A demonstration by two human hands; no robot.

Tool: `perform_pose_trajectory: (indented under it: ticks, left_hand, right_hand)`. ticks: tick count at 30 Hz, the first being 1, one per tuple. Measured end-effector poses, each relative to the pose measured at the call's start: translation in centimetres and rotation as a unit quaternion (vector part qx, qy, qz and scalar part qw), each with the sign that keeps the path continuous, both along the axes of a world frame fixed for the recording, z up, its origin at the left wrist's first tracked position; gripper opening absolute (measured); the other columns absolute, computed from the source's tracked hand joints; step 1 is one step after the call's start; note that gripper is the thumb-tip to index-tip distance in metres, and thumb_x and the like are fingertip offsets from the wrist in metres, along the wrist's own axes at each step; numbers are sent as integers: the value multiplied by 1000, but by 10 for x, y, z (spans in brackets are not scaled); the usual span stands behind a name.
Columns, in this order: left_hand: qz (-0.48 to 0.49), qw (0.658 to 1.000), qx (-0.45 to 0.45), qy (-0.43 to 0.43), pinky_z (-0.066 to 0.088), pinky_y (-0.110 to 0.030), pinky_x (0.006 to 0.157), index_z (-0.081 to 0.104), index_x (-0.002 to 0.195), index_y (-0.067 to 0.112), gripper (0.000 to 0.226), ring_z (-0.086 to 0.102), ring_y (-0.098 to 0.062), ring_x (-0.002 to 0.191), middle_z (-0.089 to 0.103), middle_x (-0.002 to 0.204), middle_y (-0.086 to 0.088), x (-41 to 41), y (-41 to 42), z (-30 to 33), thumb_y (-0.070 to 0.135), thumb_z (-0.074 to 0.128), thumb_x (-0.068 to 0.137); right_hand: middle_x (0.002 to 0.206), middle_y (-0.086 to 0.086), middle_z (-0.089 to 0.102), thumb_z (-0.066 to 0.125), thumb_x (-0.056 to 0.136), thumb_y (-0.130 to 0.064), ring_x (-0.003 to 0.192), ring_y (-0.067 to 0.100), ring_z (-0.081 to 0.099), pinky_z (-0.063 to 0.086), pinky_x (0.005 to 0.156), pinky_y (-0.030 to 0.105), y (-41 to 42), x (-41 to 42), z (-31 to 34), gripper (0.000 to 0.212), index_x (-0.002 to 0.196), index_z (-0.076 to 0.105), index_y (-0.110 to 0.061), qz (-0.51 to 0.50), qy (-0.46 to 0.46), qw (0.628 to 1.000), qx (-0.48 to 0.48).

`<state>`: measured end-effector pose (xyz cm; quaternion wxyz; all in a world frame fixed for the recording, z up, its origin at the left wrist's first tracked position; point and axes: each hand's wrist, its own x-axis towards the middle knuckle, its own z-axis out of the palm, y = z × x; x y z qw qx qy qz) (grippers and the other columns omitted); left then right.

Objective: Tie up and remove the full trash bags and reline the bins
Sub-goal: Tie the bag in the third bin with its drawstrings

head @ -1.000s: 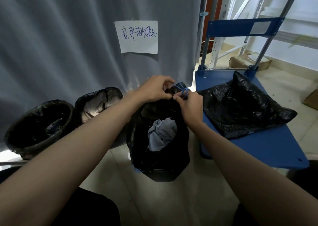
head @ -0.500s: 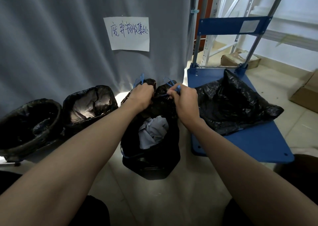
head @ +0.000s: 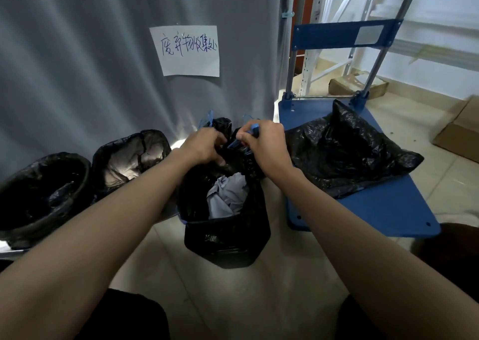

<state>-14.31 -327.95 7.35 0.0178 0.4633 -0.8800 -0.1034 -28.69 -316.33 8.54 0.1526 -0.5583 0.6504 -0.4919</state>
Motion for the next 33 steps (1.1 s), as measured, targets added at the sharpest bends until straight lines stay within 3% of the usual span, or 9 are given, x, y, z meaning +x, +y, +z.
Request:
perform_pose_trajectory:
  ticks: [3, 7, 10, 12, 16, 20, 24, 27, 33]
  left_hand:
    - [-108, 985, -9, 132, 37, -21, 66, 65, 79, 36, 30, 50, -7, 75, 55, 81, 0, -8, 7, 19, 42, 87, 58]
    - [-90, 973, 56, 205, 34, -25, 60, 64, 66, 19, 19, 48, -7, 65, 55, 68, -2, -16, 17, 21, 21, 82, 71]
    - [-99, 960, 113, 236, 35, -21, 57, 64, 61, 29, 27, 44, -3, 58, 54, 60, 8, -16, 20, 19, 11, 82, 73]
    - [-119, 955, 158, 222, 35, -15, 53, 70, 68, 31, 23, 43, 2, 51, 53, 53, 14, -17, 24, 18, 12, 83, 69]
    - [-95, 962, 129, 223, 35, -11, 52, 73, 64, 40, 25, 44, 5, 50, 52, 50, 13, -17, 25, 15, 19, 84, 68]
    - [-37, 965, 98, 241, 39, -9, 49, 74, 64, 17, 11, 54, 4, 45, 63, 50, 9, -16, 22, 15, 13, 81, 71]
    - [-32, 976, 41, 210, 52, -21, 62, 78, 73, 16, 9, 66, -1, 63, 73, 66, 5, -13, 21, 21, 18, 85, 67]
    - [-74, 982, 4, 174, 53, -28, 76, 79, 76, 16, 12, 68, -7, 72, 74, 72, 5, -10, 25, 28, 19, 86, 67]
    - [-150, 983, -96, 40, 50, -42, 81, 75, 87, 11, 7, 65, -25, 88, 71, 92, -6, -7, 32, 41, 14, 72, 82]
  right_hand:
    - [77, 2, 72, 76, 79, -10, 69, 6, 63, 52, 72, 23, -2, 6, 0, 1, 80, 76, -10, 23, -7, 1000, -13]
    - [78, 4, 67, 75, 76, -1, 66, -5, 60, 42, 63, 4, 3, 9, -7, 19, 88, 62, -9, 34, -68, 995, -63]
    - [80, 12, 66, 70, 78, -1, 71, 12, 65, 48, 58, 15, 3, 4, -13, 24, 89, 52, -11, -3, -110, 991, -80]
    - [79, 11, 66, 68, 77, 3, 73, 19, 68, 53, 57, 26, 2, 3, -18, 24, 88, 53, -13, -6, -136, 989, -66]
    - [77, 4, 68, 69, 77, 2, 67, 3, 68, 54, 56, 22, -1, 4, -20, 26, 87, 55, -17, 23, -138, 987, -76]
    - [85, 3, 65, 71, 73, -25, 61, 2, 58, 49, 60, 13, -4, 0, -28, 27, 93, 52, -21, 4, -135, 986, -96]
    - [69, -6, 61, 83, 71, -41, 60, 2, 55, 51, 63, 21, -9, -7, -49, 38, 91, 61, -18, -33, -65, 996, 56]
    - [78, -4, 67, 84, 71, -35, 74, 13, 63, 55, 73, 33, -10, -3, -56, 31, 88, 64, -20, -27, 11, 989, 146]
    - [82, 8, 63, 66, 81, -9, 78, 27, 61, 54, 71, 41, -7, 14, -51, 15, 73, 53, -14, -22, 87, 985, 149]
